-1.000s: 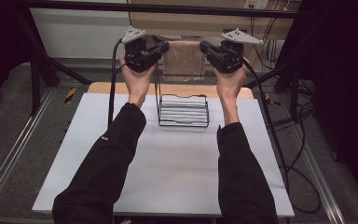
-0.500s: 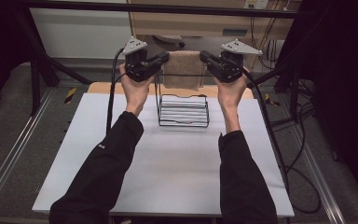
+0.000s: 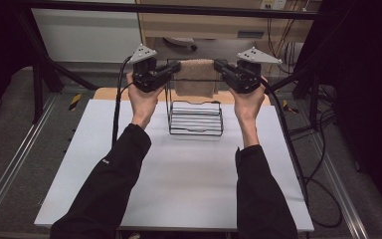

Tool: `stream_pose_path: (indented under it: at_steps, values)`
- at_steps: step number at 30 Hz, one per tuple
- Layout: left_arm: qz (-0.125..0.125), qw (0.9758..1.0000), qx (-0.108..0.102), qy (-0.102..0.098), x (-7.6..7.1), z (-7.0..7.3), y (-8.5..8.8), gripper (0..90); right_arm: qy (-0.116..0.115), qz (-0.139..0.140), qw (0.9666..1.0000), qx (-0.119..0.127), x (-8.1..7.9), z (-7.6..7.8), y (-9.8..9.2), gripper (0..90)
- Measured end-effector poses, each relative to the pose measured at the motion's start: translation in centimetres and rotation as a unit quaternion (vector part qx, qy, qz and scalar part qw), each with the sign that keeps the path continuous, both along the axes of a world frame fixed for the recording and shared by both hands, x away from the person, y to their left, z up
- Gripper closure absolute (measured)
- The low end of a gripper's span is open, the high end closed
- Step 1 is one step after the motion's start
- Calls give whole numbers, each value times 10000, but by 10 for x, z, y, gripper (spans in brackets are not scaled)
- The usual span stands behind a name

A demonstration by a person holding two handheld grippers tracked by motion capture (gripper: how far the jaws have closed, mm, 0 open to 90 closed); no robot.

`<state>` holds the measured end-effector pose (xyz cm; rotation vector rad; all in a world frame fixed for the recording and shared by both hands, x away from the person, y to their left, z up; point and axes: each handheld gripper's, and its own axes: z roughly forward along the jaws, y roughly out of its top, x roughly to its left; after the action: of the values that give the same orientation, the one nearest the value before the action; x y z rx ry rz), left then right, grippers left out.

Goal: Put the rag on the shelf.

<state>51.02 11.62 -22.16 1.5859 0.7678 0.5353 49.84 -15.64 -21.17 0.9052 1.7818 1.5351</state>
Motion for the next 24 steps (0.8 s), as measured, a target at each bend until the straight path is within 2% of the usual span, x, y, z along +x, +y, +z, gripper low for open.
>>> stream_pose_path:
  at_steps: [8,9,15,20,24]
  values:
    - [-90,9999,99,90,-7,-4,0,844,47,75,9999,-103,-10,-7,-3,851]
    - [-98,9997,138,160,-8,-6,0,842,46,95,9998,-163,-12,-9,-3,851]
    - [-138,9993,268,215,-12,-12,0,835,115,130,9993,-317,-17,-19,-2,849]
    - [-151,9990,326,271,-14,-15,0,825,178,154,9992,-325,-19,-25,-3,849]
    - [-188,9986,316,369,-15,-15,1,772,206,158,9988,-407,-19,-28,-3,849]
